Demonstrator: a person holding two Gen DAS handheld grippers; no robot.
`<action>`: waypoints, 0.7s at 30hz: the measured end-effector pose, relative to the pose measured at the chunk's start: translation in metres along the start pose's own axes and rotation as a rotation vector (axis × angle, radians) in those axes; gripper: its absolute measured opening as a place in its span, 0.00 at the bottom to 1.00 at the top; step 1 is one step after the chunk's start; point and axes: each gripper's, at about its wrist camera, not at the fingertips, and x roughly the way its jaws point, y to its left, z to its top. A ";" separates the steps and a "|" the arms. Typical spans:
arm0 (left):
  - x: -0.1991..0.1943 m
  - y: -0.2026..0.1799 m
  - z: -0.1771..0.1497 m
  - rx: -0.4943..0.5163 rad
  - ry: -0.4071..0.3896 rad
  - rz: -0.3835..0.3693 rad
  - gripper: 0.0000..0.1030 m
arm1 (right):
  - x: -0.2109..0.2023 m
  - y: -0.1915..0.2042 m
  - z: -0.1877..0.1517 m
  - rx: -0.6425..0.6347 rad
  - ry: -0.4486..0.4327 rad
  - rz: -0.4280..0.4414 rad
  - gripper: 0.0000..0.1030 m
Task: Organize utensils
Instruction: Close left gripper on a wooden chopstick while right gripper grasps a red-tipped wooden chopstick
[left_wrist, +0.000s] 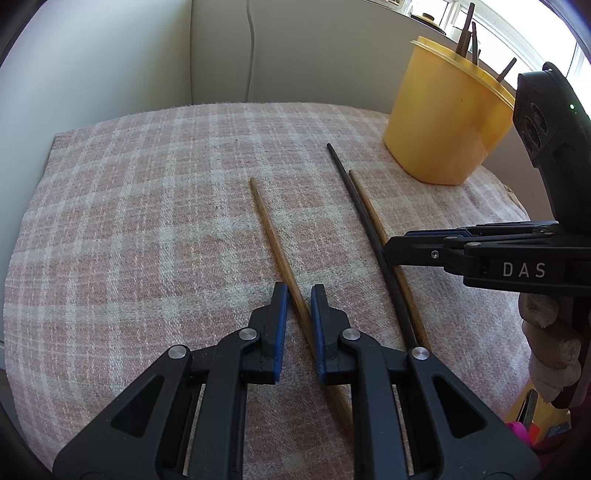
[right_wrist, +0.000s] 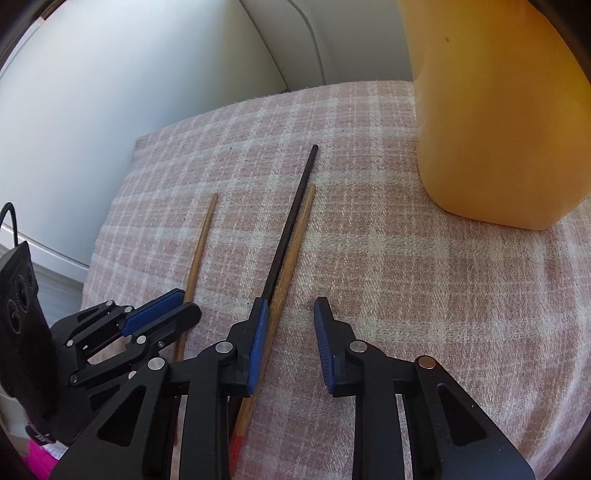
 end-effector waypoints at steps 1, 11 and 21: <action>0.000 0.000 0.000 0.000 0.001 0.000 0.12 | 0.000 0.000 0.000 -0.001 0.001 -0.003 0.19; 0.006 0.005 0.019 -0.021 0.077 -0.040 0.12 | 0.007 0.011 0.007 -0.056 0.027 -0.065 0.18; -0.002 0.015 0.019 -0.067 0.077 -0.074 0.06 | 0.005 0.009 0.006 -0.051 0.033 -0.048 0.06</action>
